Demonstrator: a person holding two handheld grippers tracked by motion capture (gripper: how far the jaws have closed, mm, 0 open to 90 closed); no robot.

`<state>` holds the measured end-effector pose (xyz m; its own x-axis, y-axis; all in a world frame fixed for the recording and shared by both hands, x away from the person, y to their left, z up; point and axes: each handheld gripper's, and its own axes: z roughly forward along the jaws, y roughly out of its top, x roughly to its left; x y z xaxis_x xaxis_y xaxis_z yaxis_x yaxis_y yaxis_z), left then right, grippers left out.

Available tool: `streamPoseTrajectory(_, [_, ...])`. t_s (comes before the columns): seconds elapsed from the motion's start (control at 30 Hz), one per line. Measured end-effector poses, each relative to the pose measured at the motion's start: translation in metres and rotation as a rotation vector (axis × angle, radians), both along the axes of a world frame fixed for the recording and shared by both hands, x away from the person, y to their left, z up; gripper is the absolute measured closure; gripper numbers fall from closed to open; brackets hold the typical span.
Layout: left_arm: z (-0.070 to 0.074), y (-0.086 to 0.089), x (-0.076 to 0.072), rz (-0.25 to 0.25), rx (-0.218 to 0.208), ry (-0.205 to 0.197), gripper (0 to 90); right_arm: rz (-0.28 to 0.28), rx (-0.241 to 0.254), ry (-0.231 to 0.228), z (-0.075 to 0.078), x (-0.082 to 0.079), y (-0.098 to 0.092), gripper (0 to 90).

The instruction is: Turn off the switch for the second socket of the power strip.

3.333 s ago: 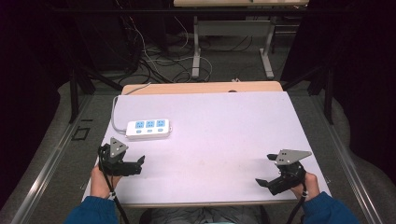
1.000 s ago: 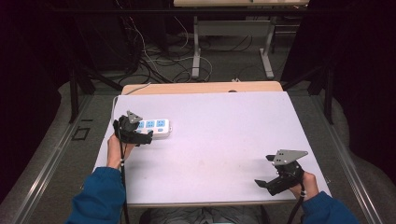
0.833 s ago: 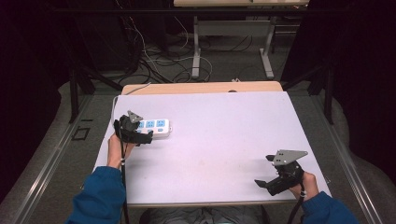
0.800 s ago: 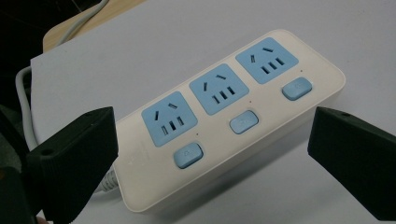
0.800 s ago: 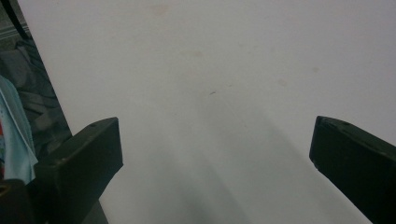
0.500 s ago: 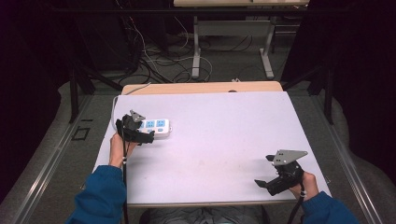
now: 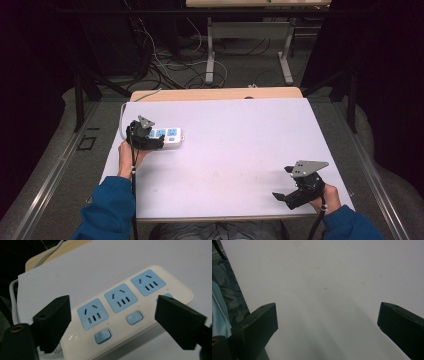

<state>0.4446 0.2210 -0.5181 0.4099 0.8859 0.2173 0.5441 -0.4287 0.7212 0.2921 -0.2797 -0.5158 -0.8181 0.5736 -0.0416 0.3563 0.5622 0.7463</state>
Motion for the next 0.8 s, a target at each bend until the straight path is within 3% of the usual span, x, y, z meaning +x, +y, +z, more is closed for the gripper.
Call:
streamPoseTrajectory(0.13, [-0.0002, -0.0006, 0.0007, -0.018, -0.01, -0.002, 32.2, -0.003, -0.004, -0.002, 0.0001, -0.0001, 0.0001, 2.4])
streamPoseTrajectory(0.3, [0.0004, 0.0008, 0.0034, -0.02, -0.06, -0.003, 58.7, 0.002, -0.004, -0.003, -0.0002, 0.0002, 0.0003, 2.5])
streamPoseTrajectory(0.33, [-0.0001, 0.0007, 0.0039, -0.022, -0.064, -0.003, 58.7, 0.002, -0.004, -0.003, -0.0002, 0.0002, 0.0003, 2.5])
streamPoseTrajectory(0.47, [-0.0018, -0.0005, 0.0055, -0.027, -0.067, -0.004, 72.4, 0.002, -0.013, 0.008, 0.0002, 0.0, 0.0005, 2.6])
streamPoseTrajectory(0.5, [-0.0019, -0.0008, 0.0055, -0.028, -0.074, -0.008, 80.7, 0.007, -0.011, 0.001, -0.0001, 0.0004, 0.0003, 2.6])
streamPoseTrajectory(0.63, [-0.003, -0.0011, 0.0054, -0.05, -0.08, 0.009, 89.8, 0.009, -0.016, 0.0, 0.0001, 0.0008, -0.0001, 2.7])
streamPoseTrajectory(0.8, [-0.0035, 0.002, 0.0055, -0.053, -0.097, 0.011, 90.0, 0.006, -0.014, 0.005, 0.0, 0.0006, 0.0004, 2.8])
